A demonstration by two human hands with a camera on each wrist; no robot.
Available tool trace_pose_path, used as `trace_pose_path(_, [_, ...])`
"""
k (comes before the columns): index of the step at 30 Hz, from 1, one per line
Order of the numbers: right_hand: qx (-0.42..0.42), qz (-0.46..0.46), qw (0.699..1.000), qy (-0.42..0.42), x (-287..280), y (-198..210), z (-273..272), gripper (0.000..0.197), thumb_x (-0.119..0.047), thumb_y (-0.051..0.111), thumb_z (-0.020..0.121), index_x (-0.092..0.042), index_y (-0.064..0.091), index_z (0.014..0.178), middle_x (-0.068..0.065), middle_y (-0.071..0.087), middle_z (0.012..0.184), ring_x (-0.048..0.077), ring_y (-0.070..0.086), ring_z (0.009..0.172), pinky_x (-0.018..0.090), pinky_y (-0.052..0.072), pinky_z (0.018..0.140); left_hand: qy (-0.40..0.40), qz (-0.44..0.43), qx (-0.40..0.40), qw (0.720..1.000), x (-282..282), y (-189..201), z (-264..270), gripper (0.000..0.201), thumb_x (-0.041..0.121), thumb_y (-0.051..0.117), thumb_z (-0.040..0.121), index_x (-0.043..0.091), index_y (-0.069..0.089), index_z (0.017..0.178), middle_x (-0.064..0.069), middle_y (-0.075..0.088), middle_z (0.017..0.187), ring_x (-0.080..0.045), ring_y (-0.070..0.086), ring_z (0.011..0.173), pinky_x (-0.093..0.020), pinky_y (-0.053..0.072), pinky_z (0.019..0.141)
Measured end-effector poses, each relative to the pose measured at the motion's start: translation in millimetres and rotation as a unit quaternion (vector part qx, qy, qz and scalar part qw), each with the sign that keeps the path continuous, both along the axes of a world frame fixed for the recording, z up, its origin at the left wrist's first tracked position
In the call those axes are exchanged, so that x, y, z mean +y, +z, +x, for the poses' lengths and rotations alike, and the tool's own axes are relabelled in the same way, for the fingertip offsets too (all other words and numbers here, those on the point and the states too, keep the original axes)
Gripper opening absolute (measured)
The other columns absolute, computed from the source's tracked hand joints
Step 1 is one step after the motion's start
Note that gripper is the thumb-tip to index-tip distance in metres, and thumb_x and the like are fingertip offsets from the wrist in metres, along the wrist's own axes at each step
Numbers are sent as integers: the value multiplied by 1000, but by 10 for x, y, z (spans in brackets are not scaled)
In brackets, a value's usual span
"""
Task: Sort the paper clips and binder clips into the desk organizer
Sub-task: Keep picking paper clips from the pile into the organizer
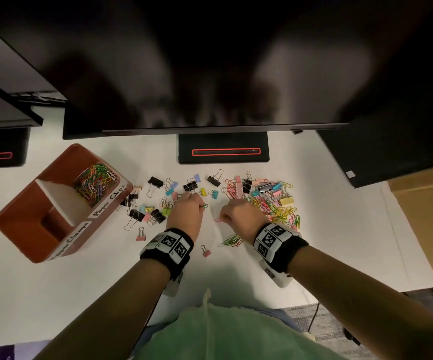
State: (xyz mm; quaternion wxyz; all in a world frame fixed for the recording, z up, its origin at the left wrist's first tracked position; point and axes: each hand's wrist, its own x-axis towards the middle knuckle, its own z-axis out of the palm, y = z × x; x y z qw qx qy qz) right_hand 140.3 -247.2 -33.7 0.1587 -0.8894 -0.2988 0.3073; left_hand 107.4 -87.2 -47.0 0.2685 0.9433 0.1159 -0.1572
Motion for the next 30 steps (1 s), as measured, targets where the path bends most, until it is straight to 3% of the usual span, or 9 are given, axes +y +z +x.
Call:
trace_pose_path(5, [4,59,998,-24,-22,148,143,17,-15,54,90,-6,67,97,11,62,100,26,59,92,35,48,90,-68,20,4,997,47,-9,-9,8,7,51,88,7,59,89,-9,55,97,-25,56,86,-39,46,88])
trace_pose_path(9, [-44,76,990,-111,5,228,547,17,-14,56,89,-7,68,98,8,58,111,21,57,98,26,43,90,-109,27,-2,994,96,-24,-72,7,4,51,87,6,58,88,-11,59,89,-27,55,82,-36,48,71])
trace_pose_path(12, [-23,8,996,-91,62,154,741,17,-17,58,88,-9,68,100,8,60,112,23,57,102,28,45,91,-120,33,-6,992,113,-14,-121,5,4,52,87,7,56,86,-10,58,85,-26,55,78,-33,46,66])
trace_pose_path(16, [2,-59,996,-61,157,96,732,15,-20,56,89,-11,65,98,9,64,103,25,58,94,33,50,87,-124,30,-1,992,136,-39,-187,4,4,53,87,8,54,87,-10,59,85,-25,55,85,-35,49,71])
trace_pose_path(21, [6,-66,997,-27,177,108,586,12,-20,53,90,-15,62,95,7,65,97,24,59,90,36,52,84,-122,31,-1,992,175,-78,-276,11,-1,51,86,9,54,91,-8,57,88,-18,46,78,-26,37,62])
trace_pose_path(26, [13,-28,998,-56,142,157,534,17,-20,55,90,-13,62,105,8,66,106,25,60,96,32,49,86,-121,7,2,993,221,-50,-330,7,5,50,89,7,54,94,-10,56,92,-23,52,83,-31,46,67])
trace_pose_path(30, [16,-54,997,-43,209,169,471,21,-22,56,90,-11,64,106,11,67,107,26,60,97,34,50,87,-129,0,6,992,257,-34,-365,7,7,49,90,6,55,94,-10,57,94,-23,52,86,-31,43,69])
